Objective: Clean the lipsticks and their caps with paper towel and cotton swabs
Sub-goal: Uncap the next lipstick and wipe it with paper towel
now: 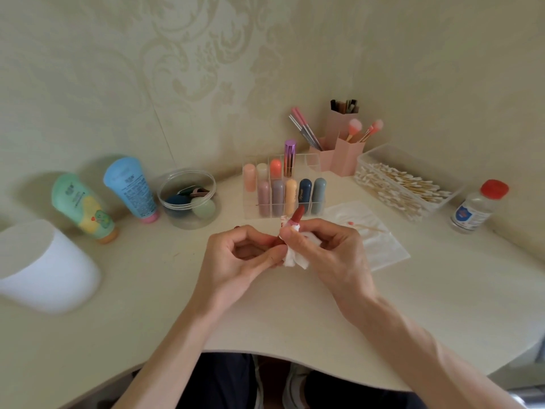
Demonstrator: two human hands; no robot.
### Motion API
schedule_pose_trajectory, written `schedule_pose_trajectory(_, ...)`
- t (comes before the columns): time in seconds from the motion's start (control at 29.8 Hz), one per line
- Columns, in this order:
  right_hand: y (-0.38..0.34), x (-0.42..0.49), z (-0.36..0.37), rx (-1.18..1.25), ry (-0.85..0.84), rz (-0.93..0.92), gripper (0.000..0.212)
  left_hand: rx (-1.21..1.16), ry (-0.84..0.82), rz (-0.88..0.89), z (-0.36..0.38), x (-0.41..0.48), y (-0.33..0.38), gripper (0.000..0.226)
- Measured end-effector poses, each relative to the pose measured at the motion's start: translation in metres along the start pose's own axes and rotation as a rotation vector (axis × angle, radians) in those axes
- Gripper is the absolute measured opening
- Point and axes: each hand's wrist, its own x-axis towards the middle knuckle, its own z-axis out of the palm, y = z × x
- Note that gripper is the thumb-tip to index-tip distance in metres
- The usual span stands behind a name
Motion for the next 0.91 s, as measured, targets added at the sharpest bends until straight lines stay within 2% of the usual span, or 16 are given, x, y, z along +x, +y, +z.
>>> schedule_pose_trajectory(0.1, -0.0009, 0.0000, 0.0009, -0.031, -0.024, 0.028, 0.023, 0.064, -0.017, 0.040, -0.0005, 0.0010, -0.0018, 0.028)
schedule_pose_trajectory(0.3, -0.0040, -0.0003, -0.0029, -0.026, 0.013, -0.036, 0.023, -0.076, -0.152, -0.069, -0.0021, 0.0008, 0.0013, 0.025)
schedule_pose_trajectory(0.44, -0.0014, 0.0000, -0.0018, -0.013, -0.001, -0.025, 0.020, -0.037, -0.090, -0.048, -0.0014, 0.0026, -0.0010, 0.019)
schedule_pose_trajectory(0.6, -0.0001, 0.0012, 0.0002, -0.059, -0.036, 0.025, 0.017, 0.094, -0.005, 0.013, -0.0028, 0.0017, -0.0053, 0.027)
schedule_pose_trajectory(0.8, -0.0034, 0.0006, -0.0038, -0.030, -0.008, -0.037, 0.020, -0.015, -0.152, -0.057, -0.0006, 0.0028, -0.0001, 0.025)
schedule_pose_trajectory(0.91, -0.0018, 0.0003, -0.0042, -0.032, -0.017, -0.019, 0.020, -0.015, -0.116, -0.055, -0.0012, 0.0036, -0.0008, 0.022)
